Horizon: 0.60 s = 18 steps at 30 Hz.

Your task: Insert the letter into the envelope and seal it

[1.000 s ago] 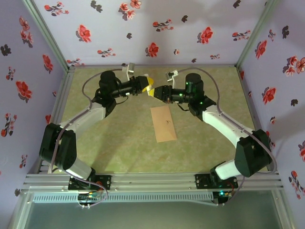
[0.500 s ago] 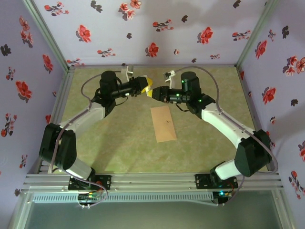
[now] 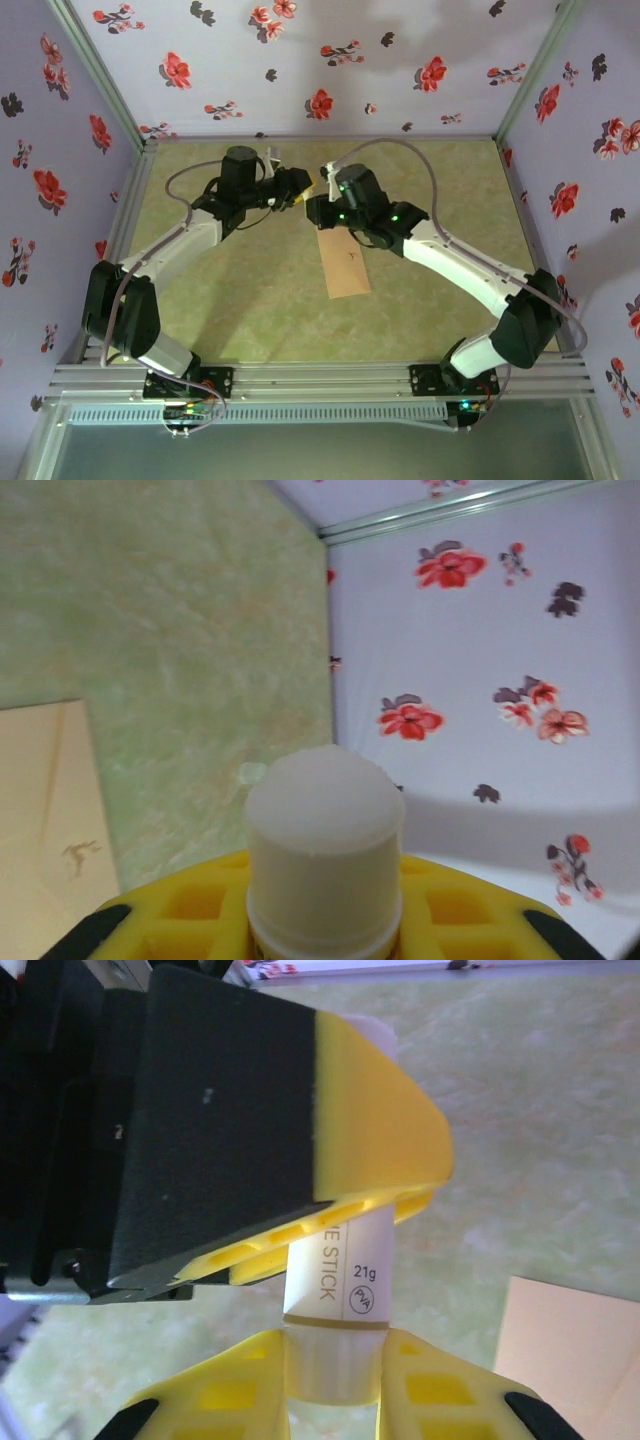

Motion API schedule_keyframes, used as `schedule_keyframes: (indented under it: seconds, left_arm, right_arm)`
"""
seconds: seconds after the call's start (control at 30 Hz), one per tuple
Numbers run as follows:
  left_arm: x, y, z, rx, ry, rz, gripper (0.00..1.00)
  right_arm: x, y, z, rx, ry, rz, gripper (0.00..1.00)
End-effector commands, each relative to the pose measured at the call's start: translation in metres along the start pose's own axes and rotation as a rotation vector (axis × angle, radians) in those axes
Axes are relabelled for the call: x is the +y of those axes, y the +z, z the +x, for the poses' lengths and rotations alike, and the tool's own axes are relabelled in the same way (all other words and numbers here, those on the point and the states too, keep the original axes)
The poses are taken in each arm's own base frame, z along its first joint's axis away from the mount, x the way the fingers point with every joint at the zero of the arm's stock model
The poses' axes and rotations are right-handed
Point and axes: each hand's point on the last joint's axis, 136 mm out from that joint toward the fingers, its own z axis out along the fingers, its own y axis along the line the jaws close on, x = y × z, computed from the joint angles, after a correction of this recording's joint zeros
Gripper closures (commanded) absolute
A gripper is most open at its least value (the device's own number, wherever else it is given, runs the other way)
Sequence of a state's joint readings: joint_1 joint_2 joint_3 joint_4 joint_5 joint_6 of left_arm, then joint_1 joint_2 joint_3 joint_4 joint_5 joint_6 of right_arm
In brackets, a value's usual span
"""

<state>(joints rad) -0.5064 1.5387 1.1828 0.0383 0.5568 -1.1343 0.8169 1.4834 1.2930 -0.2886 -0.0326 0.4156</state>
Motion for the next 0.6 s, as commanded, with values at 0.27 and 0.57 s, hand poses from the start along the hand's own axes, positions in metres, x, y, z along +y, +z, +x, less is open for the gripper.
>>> schedule_keyframes:
  seconds: [0.27, 0.57]
  left_arm:
    - [-0.046, 0.007, 0.04, 0.115, 0.023, 0.077, 1.0]
    - [-0.043, 0.01, 0.035, 0.115, 0.019, 0.078, 1.0]
  right_arm:
    - [0.046, 0.031, 0.008, -0.074, -0.205, 0.002, 0.8]
    - [0.032, 0.017, -0.003, -0.109, -0.178, 0.053, 0.79]
